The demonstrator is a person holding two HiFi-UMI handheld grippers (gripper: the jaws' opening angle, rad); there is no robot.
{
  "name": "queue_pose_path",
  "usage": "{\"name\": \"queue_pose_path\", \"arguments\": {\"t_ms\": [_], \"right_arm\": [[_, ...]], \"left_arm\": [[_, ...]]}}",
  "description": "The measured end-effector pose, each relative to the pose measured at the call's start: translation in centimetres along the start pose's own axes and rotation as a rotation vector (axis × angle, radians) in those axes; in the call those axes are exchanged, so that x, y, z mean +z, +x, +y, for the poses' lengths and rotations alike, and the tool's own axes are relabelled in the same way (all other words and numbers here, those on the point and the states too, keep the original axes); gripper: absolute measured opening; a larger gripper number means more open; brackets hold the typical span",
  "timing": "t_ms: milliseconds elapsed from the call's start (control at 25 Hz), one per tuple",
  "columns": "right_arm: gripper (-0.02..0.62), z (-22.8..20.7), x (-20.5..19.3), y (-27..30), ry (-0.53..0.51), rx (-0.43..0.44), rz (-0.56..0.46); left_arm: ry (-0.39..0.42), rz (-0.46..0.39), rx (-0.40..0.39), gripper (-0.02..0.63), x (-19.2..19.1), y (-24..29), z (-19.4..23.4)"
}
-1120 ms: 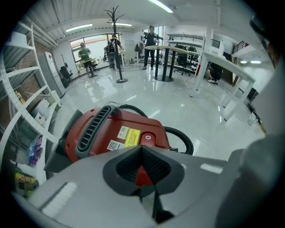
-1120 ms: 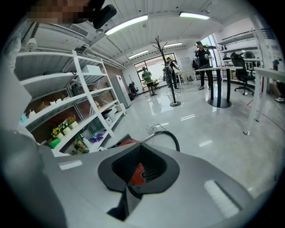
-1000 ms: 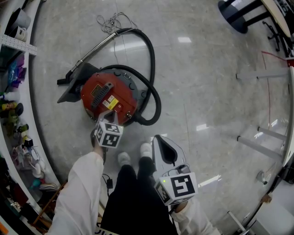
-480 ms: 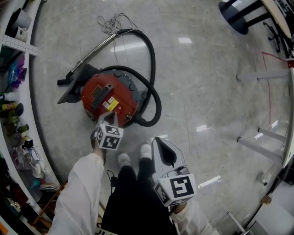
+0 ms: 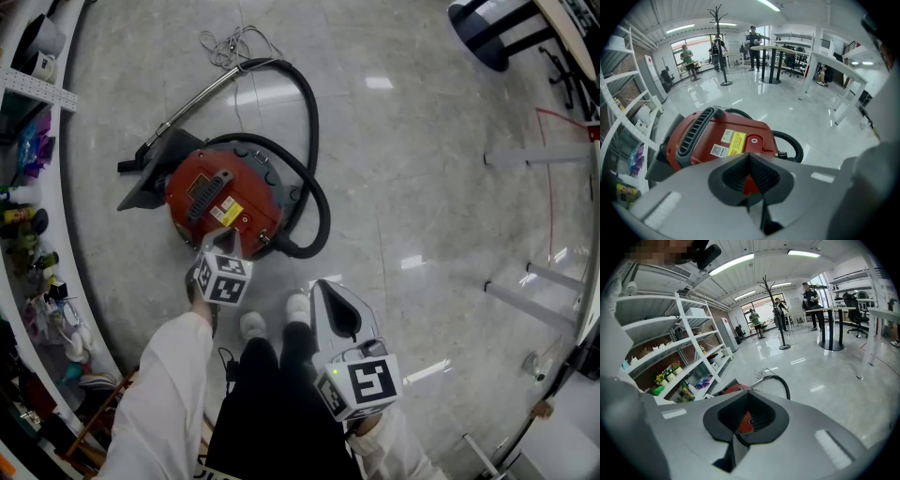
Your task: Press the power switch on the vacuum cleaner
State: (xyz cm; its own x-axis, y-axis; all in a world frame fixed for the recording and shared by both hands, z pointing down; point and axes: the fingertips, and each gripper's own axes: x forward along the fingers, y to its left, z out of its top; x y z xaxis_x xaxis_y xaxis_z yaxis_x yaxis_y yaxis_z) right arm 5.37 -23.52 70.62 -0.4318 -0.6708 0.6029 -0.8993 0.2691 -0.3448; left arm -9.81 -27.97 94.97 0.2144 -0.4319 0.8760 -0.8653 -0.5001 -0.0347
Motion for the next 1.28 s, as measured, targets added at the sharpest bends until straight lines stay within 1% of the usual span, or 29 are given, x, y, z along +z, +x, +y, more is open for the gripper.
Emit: {"name": "queue_pose_path", "arguments": {"t_ms": [880, 1000, 1120, 1280], "right_arm": [[0.001, -0.13, -0.66, 0.2, 0.004, 0.004, 0.013], [0.0, -0.11, -0.9, 0.28, 0.006, 0.005, 0.019], [0.002, -0.16, -1.01, 0.37, 0.007, 0.005, 0.021], [0.002, -0.36, -0.84, 0.36, 0.003, 0.004, 0.018]], "left_arm": [[-0.007, 0.009, -0.004, -0.002, -0.24, 0.13, 0.02], [0.001, 0.02, 0.004, 0.0, -0.46, 0.3, 0.01], [-0.005, 0.007, 0.021, 0.0, -0.5, 0.27, 0.02], [-0.01, 0.014, 0.013, 0.0, -0.42, 0.29, 0.02]]}}
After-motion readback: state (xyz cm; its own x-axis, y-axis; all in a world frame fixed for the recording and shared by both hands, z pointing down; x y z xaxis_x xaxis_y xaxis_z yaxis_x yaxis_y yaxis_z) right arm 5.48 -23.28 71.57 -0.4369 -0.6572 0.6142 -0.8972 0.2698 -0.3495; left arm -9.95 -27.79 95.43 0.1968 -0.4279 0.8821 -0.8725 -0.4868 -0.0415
